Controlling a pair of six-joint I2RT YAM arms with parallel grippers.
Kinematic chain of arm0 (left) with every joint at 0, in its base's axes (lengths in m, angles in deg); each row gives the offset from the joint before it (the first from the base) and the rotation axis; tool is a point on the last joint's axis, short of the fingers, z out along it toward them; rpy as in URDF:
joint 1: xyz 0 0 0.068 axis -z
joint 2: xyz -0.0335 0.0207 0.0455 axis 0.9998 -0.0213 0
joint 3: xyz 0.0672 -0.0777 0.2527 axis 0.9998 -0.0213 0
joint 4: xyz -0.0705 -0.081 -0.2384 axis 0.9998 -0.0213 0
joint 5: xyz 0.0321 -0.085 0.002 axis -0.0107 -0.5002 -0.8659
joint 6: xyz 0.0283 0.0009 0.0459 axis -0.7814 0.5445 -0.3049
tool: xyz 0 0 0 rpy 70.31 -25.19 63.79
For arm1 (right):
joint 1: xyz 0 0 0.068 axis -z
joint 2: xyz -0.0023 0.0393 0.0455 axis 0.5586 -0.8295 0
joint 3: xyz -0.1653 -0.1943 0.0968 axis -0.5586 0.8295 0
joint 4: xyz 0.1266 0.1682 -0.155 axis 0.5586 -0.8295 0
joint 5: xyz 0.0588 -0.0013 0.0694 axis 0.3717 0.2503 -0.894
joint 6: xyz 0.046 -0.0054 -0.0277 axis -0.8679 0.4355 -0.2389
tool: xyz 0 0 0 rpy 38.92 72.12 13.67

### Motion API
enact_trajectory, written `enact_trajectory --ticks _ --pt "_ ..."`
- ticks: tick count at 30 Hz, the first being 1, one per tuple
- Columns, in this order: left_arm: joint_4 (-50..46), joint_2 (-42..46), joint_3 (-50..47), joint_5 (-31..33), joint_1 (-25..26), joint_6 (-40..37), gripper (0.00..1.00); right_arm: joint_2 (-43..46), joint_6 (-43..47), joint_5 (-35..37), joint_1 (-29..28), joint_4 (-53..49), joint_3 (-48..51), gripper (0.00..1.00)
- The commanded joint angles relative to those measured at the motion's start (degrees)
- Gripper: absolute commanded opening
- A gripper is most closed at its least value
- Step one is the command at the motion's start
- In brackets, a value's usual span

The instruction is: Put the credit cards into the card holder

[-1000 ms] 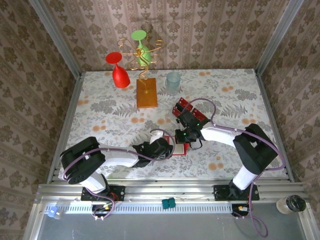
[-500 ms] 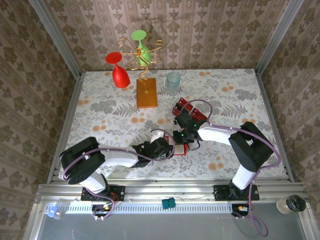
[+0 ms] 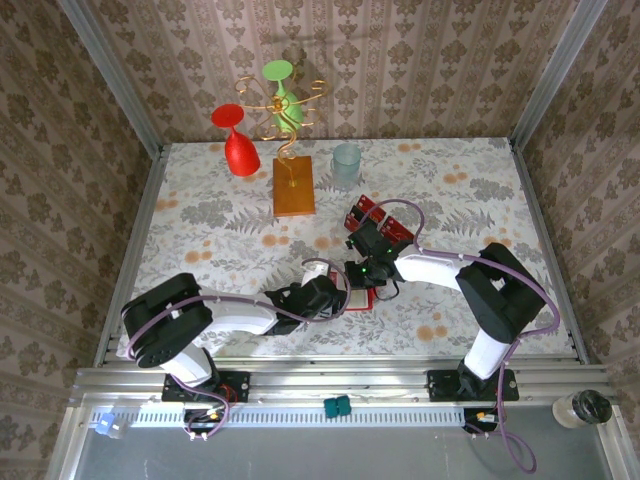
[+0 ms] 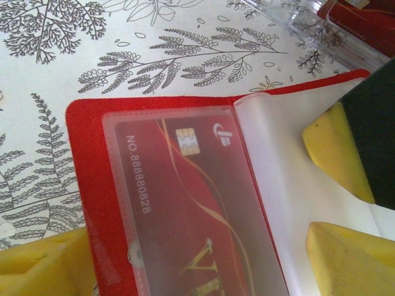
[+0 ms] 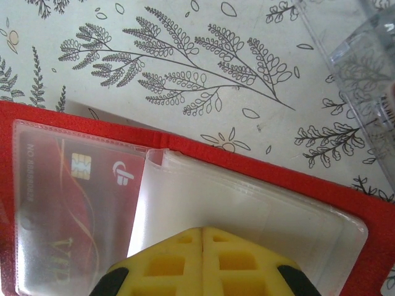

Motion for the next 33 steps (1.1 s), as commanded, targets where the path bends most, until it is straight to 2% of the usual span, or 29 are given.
enact_trajectory --ticks 1,4,9,12,20,33 --pt "-0.2 -2.2 -1.2 -1.4 0.7 -0.4 0.82 -1.2 -0.8 -1.2 -0.6 -0.7 -0.9 0.01" --pt "-0.2 -2.6 -1.7 -1.2 0.9 0.1 0.8 -1.1 -0.9 -1.4 -0.5 -1.1 -1.6 0.06" --pt "0.1 -2.8 -2.5 -0.9 1.0 0.7 0.79 2.3 -1.6 -0.6 1.1 -1.5 -1.4 0.27" --pt "0.4 -3.0 -2.7 -0.8 1.0 0.9 0.78 4.6 -1.9 -0.1 2.3 -2.0 -0.7 0.36" --pt "1.0 -3.0 -3.1 -0.7 1.0 0.9 0.78 4.5 -2.5 0.0 2.8 -1.4 1.2 0.48" --pt "1.5 -3.1 -3.4 -0.3 1.0 1.3 0.77 2.7 -4.1 -2.8 2.7 1.5 3.2 0.53"
